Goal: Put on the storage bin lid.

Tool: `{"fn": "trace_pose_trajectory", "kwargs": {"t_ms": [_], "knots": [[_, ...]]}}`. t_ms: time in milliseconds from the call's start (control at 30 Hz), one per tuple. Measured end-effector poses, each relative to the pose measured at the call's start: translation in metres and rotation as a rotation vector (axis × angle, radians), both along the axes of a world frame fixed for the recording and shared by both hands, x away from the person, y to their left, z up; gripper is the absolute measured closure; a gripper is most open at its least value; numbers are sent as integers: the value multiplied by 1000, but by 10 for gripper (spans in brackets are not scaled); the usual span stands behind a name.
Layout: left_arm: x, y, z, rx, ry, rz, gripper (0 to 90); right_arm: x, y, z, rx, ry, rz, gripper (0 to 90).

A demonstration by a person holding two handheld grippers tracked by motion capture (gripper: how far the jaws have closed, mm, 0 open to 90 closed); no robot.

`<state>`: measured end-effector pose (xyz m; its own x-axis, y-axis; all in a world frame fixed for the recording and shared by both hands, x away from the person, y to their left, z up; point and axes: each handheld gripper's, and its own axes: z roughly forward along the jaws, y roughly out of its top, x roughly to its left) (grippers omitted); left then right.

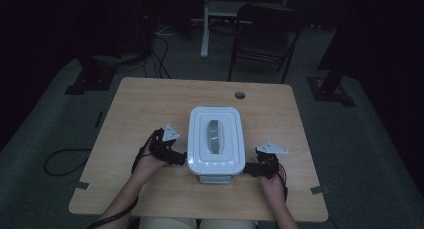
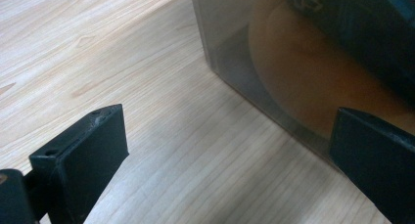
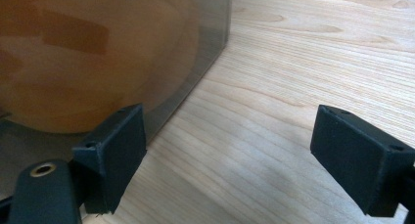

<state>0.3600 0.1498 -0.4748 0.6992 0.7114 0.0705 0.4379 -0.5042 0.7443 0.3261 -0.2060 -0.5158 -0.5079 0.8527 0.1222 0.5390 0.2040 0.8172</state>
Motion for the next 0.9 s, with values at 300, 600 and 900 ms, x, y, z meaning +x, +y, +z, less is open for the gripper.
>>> {"fn": "trace_pose_trajectory", "kwargs": {"t_ms": [300,600,900], "knots": [[-8,13,-4,-15,-6,-3,19,-2,-6,2,-15,-24,-23,132],[-14,30,-13,-19,24,29,19,-6,-20,2,-22,-29,-73,131],[-21,44,-13,-11,25,62,19,-12,-44,1,-39,-33,-146,131]]}}
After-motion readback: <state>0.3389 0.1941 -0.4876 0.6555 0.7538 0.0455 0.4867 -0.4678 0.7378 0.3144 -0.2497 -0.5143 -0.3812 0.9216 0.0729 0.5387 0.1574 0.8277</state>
